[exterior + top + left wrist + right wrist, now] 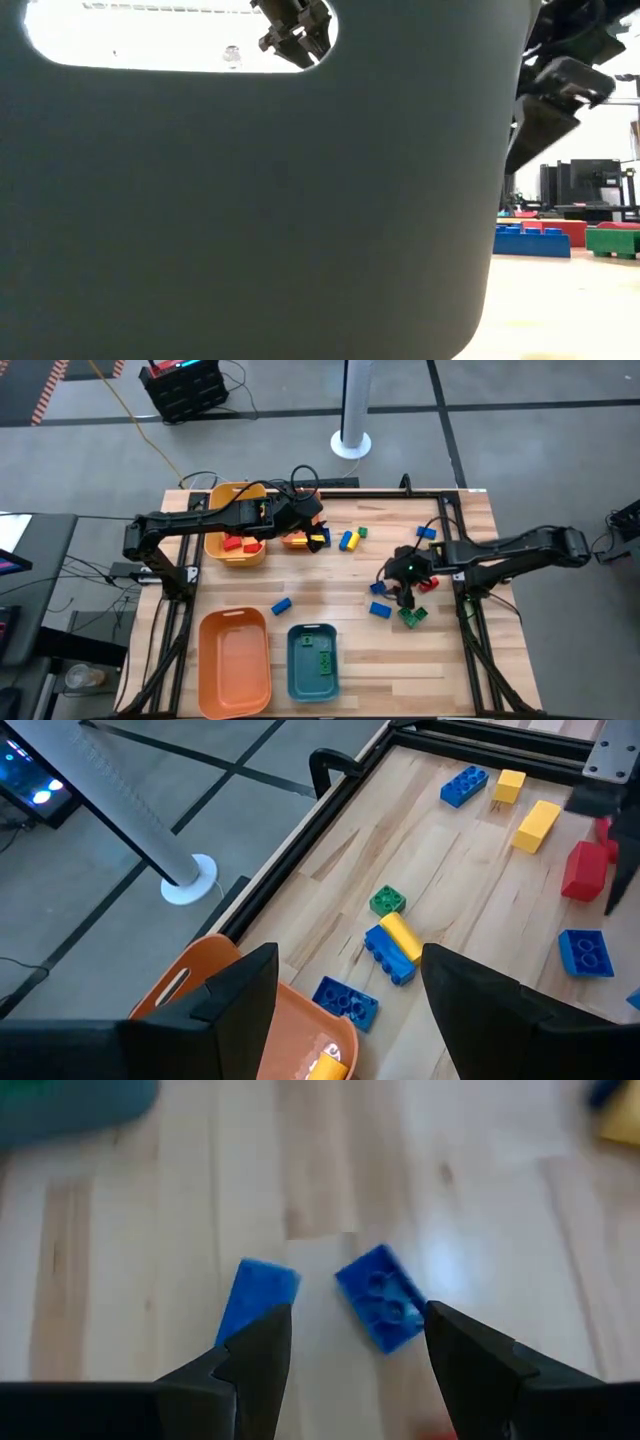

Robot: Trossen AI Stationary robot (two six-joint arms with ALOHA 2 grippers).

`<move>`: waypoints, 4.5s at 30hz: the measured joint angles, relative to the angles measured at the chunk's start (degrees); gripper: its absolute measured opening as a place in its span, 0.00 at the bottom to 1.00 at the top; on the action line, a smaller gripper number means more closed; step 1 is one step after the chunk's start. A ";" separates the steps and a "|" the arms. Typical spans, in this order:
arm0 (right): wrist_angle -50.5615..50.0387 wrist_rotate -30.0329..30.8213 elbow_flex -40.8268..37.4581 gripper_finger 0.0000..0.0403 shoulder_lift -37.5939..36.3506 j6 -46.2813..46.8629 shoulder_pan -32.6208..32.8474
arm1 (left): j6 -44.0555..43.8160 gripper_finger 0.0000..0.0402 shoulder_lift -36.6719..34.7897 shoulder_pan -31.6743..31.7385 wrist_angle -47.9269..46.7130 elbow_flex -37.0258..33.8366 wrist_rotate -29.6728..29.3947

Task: Sort blocks
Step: Put the blue game piece into the large orange bin

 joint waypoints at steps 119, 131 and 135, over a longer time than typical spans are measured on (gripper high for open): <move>18.47 -3.89 -6.81 0.29 13.16 -20.89 -6.22 | -11.55 0.60 -20.74 -1.42 -3.08 -21.44 3.89; 9.95 -11.95 15.39 0.29 12.95 -2.13 -15.44 | 7.52 0.60 -20.61 6.82 14.56 -27.23 18.86; 8.27 -18.51 25.25 0.29 19.40 6.78 -17.25 | 13.99 0.60 -20.57 13.64 18.48 -28.55 29.81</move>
